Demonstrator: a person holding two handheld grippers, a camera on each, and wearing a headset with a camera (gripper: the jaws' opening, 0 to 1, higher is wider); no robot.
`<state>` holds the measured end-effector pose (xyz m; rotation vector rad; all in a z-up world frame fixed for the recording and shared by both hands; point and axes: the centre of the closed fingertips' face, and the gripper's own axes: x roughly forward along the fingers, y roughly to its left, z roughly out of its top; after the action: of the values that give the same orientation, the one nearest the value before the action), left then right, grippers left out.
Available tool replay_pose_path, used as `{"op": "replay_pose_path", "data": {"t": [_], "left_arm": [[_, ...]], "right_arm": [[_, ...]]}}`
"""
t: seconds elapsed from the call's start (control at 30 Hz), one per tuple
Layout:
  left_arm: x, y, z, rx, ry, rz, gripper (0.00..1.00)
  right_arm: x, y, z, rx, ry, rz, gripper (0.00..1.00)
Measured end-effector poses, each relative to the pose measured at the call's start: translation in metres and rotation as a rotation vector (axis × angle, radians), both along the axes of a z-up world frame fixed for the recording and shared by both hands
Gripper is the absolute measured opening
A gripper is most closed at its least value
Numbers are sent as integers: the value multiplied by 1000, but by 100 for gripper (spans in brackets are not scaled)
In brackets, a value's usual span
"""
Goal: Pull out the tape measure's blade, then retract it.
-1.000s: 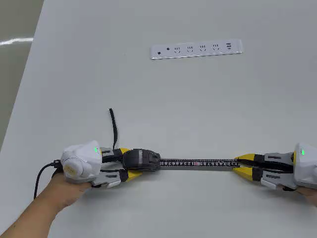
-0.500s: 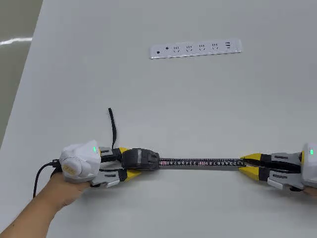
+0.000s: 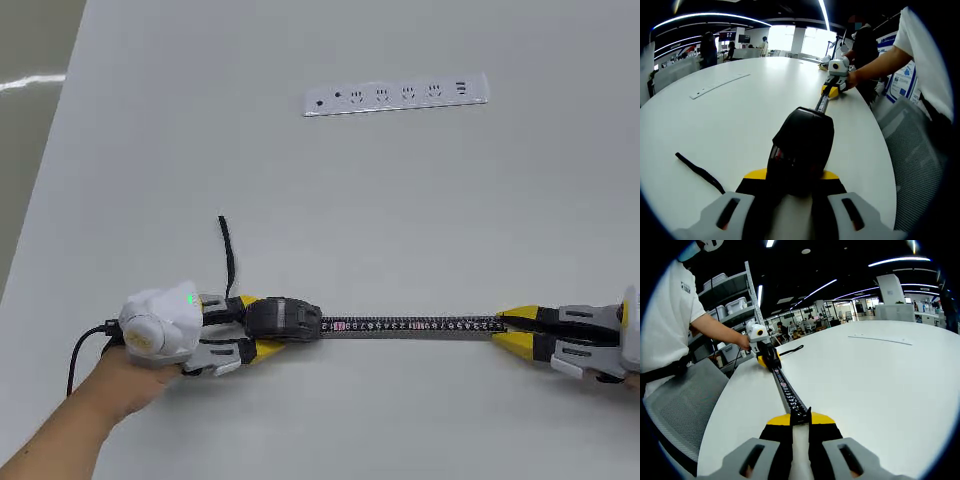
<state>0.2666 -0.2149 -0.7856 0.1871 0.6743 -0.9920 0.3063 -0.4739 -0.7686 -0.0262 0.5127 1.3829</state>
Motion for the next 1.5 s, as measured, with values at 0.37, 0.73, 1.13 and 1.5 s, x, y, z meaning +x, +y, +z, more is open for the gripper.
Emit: {"op": "replay_pose_path", "data": {"t": [0.37, 0.73, 1.13, 1.5], "left_arm": [[0, 0, 0, 3, 1, 2, 28], [0, 1, -1, 6, 2, 2, 28], [1, 0, 0, 8, 3, 4, 28], [0, 0, -1, 8, 2, 5, 28]], "right_arm": [[3, -7, -1, 7, 4, -8, 8], [3, -11, 0, 3, -1, -10, 8], [4, -15, -3, -4, -2, -19, 8], [2, -16, -5, -10, -12, -10, 10]]}}
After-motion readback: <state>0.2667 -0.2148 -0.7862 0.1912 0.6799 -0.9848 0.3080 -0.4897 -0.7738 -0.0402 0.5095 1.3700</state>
